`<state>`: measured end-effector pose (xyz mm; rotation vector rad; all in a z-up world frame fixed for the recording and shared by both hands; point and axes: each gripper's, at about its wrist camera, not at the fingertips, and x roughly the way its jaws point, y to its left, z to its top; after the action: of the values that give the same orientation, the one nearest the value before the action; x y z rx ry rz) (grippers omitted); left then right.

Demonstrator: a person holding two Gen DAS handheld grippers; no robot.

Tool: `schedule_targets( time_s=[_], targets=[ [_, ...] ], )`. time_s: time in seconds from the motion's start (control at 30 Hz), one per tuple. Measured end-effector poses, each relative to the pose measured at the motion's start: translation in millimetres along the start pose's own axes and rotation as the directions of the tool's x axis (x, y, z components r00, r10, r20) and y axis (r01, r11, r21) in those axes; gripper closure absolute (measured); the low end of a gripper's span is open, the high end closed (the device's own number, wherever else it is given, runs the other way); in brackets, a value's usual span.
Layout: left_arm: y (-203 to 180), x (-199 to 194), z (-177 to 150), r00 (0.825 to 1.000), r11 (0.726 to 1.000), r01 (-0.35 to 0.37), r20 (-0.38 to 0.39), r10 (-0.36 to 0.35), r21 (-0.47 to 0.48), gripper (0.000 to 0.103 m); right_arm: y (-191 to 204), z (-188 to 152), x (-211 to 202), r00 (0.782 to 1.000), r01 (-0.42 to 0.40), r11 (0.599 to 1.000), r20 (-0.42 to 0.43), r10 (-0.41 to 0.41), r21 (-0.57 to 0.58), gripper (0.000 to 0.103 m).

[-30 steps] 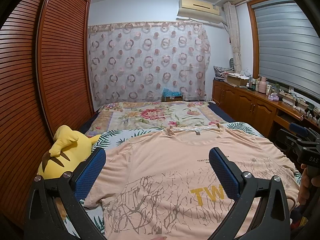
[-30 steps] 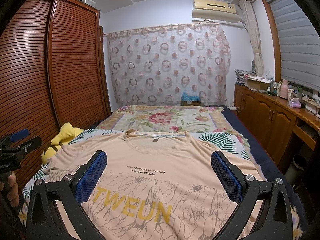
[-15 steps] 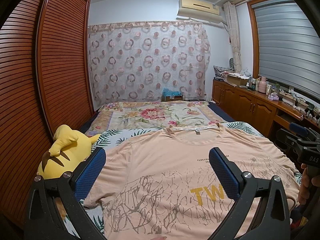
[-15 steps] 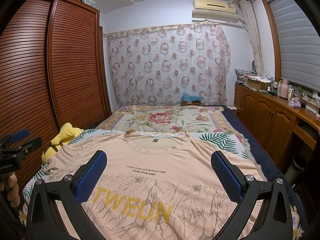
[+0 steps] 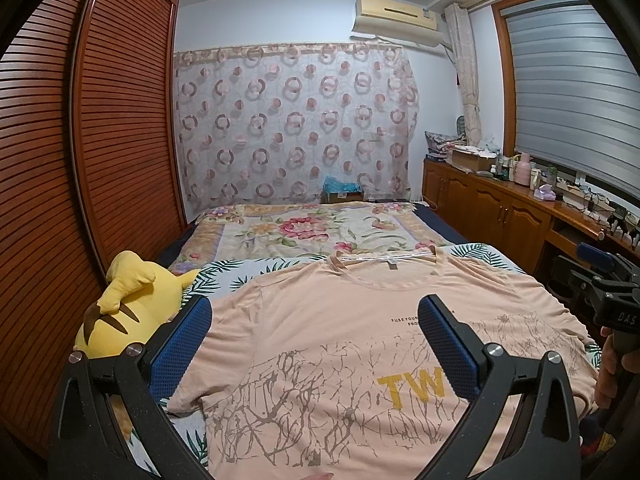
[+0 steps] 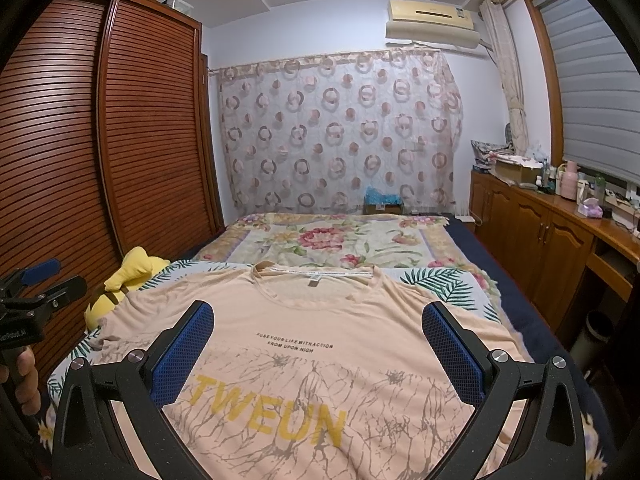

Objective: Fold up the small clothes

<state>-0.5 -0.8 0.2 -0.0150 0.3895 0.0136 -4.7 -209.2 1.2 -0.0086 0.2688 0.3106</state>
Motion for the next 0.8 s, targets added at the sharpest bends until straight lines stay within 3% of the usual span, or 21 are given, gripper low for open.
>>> schedule_targets(
  time_s=[0.4, 0.8],
  targets=[
    [4, 10, -11, 0.999, 1.0, -0.016, -0.049, 0.016, -0.004, 0.0, -5, -5, 12, 0.999, -0.027, 1.0, -0.033, 0.028, 0.005, 0.0],
    [49, 38, -20, 0.988, 0.999, -0.04, -0.151, 0.042, 0.018, 0.0, -2, 9, 42, 0.988, -0.126, 0.99, -0.102, 0.12, -0.059, 0.0]
  ],
)
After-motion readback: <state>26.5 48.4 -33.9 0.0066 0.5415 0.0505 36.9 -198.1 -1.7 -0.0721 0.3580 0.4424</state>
